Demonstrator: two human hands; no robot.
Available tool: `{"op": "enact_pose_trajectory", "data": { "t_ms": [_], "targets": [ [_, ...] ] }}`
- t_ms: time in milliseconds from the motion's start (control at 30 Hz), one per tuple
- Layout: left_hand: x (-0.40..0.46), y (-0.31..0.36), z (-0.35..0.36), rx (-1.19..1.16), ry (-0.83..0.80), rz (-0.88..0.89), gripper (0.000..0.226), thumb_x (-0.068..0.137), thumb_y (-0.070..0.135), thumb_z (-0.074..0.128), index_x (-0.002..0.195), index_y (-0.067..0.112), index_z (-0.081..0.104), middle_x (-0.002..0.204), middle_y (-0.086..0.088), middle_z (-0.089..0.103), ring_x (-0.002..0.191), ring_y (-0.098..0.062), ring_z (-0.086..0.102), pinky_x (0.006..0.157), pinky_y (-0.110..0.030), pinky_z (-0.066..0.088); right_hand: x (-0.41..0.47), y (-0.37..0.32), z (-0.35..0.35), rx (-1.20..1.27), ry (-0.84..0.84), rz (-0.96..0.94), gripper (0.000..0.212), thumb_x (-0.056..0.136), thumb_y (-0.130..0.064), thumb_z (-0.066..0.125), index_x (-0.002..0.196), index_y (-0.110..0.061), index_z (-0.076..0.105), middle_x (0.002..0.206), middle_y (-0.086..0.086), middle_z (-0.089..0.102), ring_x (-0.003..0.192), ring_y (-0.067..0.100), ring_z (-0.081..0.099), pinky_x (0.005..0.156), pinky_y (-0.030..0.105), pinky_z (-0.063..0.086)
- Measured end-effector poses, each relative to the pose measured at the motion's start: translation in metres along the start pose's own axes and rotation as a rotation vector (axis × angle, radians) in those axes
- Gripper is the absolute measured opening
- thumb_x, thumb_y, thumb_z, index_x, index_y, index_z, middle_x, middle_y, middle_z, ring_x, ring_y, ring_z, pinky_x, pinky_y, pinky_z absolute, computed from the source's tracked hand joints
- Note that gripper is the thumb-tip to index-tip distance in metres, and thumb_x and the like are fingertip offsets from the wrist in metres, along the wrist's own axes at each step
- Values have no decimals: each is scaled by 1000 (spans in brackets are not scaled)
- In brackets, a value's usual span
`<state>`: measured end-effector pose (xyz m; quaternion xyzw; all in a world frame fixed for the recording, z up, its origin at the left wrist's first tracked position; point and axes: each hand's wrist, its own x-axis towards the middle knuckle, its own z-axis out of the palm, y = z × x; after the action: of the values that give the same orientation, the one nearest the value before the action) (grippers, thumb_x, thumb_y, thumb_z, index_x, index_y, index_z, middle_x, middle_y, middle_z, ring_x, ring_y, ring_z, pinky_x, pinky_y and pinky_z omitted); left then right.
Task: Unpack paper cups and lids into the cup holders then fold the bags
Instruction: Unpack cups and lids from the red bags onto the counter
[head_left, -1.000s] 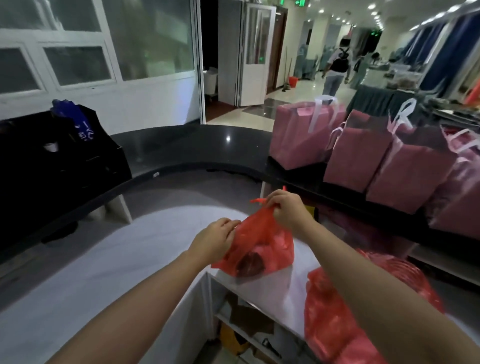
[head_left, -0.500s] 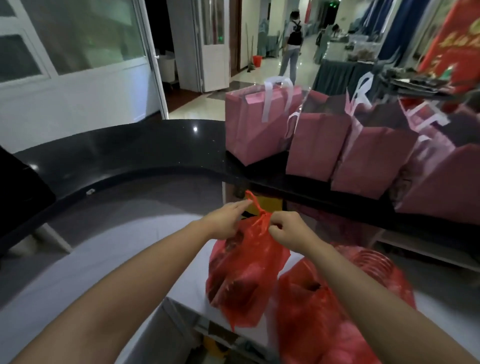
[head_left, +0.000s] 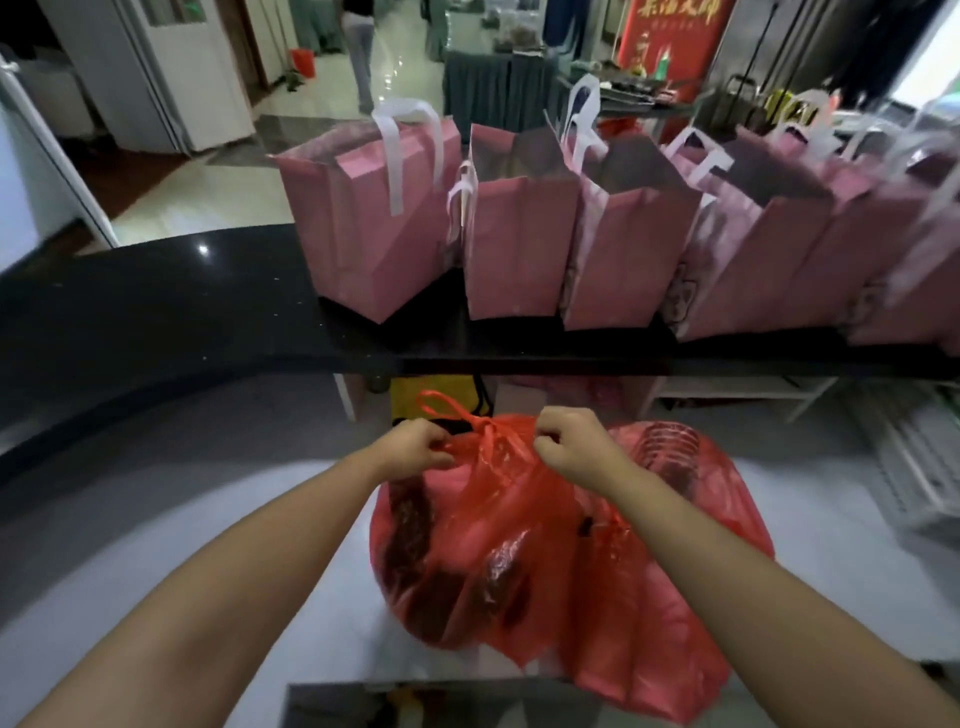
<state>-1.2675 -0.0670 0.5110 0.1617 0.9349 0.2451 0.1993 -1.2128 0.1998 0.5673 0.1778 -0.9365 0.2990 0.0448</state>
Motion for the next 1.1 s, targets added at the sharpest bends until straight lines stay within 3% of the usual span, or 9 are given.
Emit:
{"op": "enact_pose_trajectory", "data": {
  "t_ms": [133, 233, 333, 533, 733, 833, 900, 933, 1100],
  "targets": [
    [-19, -23, -5, -32, 140, 5, 17, 91, 24, 66, 104, 23, 78, 89, 12, 70, 78, -6, 61, 63, -10, 39, 9, 5, 11, -39, 0, 44, 14, 79, -1, 62, 67, -8, 62, 70, -4, 52, 68, 17, 53, 66, 24, 35],
    [-43, -37, -10, -52, 172, -11, 13, 93, 29, 67, 98, 25, 79, 76, 21, 66, 68, 6, 58, 64, -14, 39, 19, 2, 27, -52, -38, 40, 12, 79, -1, 62, 68, -6, 61, 73, -4, 54, 70, 16, 53, 67, 25, 38],
    [-68, -49, -16, -38, 199, -34, 15, 94, 32, 68, 79, 28, 72, 69, 15, 63, 68, -1, 60, 61, -23, 42, 31, -9, 45, -38, -89, 7, 12, 80, -4, 59, 68, -6, 61, 77, -2, 54, 71, 16, 54, 69, 30, 45],
    [-126, -70, -23, -36, 279, -135, 14, 94, 34, 68, 96, 24, 78, 89, 11, 74, 79, -5, 64, 75, -27, 52, 57, -43, 73, 12, -145, -110, 17, 83, -8, 58, 67, -11, 60, 77, -9, 49, 70, 5, 51, 67, 22, 40],
    [-172, -80, -15, -99, 387, -248, 8, 93, 37, 68, 94, 33, 74, 87, 18, 70, 79, 1, 62, 72, -21, 48, 67, -76, 95, 58, -157, -243, 14, 83, -11, 58, 70, -14, 58, 84, -6, 50, 78, 12, 53, 75, 28, 45],
    [-187, -82, -1, -192, 455, -306, 28, 92, 45, 69, 118, 35, 70, 96, 22, 67, 81, 6, 61, 71, -9, 43, 61, -80, 107, 58, -161, -288, 9, 84, -15, 59, 77, -18, 63, 88, -10, 58, 88, 11, 57, 98, 39, 47],
    [-192, -81, 9, -247, 477, -321, 39, 91, 47, 69, 128, 33, 65, 100, 22, 65, 82, 4, 62, 71, -8, 45, 55, -79, 117, 18, -100, -274, 6, 89, -19, 63, 89, -19, 69, 97, -9, 67, 104, 10, 60, 120, 49, 28],
    [-192, -81, 14, -280, 483, -325, 42, 91, 47, 69, 130, 31, 64, 102, 22, 64, 83, 3, 63, 72, -9, 46, 52, -80, 121, 17, -53, -254, 6, 91, -19, 65, 93, -19, 71, 100, -7, 69, 109, 11, 61, 122, 51, 22],
    [-193, -75, 34, -263, 741, -307, 28, 92, 39, 71, 115, 23, 69, 96, 15, 61, 80, 0, 61, 77, -19, 50, 49, -90, 131, 55, 99, -328, 2, 91, -11, 71, 90, -10, 73, 95, 2, 72, 102, 25, 68, 110, 48, 38]
  ]
}}
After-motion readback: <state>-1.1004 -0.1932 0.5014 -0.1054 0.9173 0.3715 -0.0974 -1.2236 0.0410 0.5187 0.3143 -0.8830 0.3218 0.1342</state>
